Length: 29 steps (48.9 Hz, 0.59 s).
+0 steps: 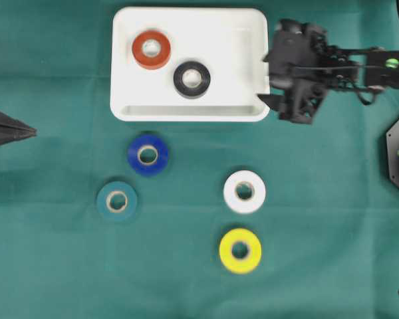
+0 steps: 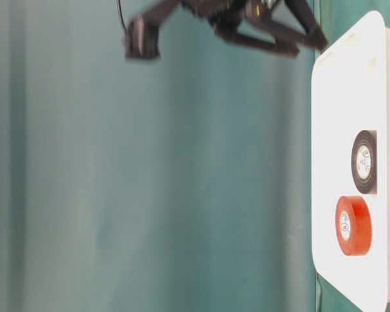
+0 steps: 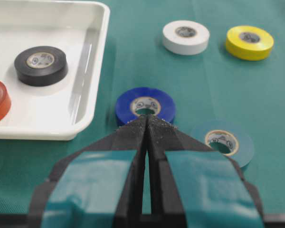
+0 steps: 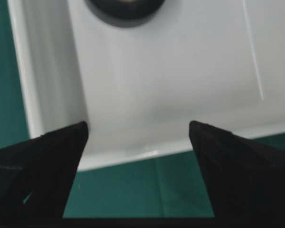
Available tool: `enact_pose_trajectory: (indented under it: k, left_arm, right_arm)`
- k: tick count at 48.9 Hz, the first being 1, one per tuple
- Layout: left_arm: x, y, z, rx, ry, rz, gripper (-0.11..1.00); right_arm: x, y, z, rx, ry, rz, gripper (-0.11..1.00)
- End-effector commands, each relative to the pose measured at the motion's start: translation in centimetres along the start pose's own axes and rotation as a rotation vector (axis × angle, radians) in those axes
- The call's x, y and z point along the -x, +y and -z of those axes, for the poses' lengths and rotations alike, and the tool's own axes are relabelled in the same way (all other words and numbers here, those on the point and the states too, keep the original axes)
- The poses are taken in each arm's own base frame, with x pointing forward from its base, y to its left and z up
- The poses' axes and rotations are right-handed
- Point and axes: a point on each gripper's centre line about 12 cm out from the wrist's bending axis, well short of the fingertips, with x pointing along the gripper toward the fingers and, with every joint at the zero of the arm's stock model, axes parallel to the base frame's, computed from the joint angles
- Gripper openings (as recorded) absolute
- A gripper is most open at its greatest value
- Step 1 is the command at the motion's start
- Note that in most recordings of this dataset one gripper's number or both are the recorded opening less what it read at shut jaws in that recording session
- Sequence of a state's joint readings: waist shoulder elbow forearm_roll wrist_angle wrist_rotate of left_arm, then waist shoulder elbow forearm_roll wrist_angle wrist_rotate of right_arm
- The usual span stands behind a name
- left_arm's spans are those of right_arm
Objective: Put the tape into the white case with the right arm.
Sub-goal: 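Release the black tape in the tray and retract the right arm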
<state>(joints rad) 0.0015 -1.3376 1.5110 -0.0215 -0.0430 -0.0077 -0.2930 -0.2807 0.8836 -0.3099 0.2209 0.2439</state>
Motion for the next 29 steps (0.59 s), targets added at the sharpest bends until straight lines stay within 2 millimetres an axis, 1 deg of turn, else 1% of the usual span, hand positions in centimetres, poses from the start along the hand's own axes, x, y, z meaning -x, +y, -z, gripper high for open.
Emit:
enact_pose_trajectory:
  k: [1,12,18,22,29]
  left_arm:
    - [-0.1,0.0,-0.6,0.003,-0.012,0.000,0.00]
    - [-0.1,0.0,-0.6,0.002,-0.012,0.000,0.00]
    - [-0.1,0.0,-0.6,0.002,-0.012,0.000,0.00]
    - [-0.1,0.0,-0.6,0.002,-0.009,0.000,0.00]
    - [-0.1,0.0,-0.6,0.002,-0.005,0.000,0.00]
  right_arm:
    - [2.0,-0.1,0.5,-0.004,-0.082,-0.007,0.59]
    - [5.5,0.1,4.3,-0.010,-0.180,-0.016,0.59]
    - [7.3,0.1,5.8,-0.011,-0.238,-0.013,0.59]
    - [8.1,0.1,6.4,-0.013,-0.269,-0.011,0.59]
    - [8.3,0.1,7.1,-0.020,-0.278,-0.010,0.59]
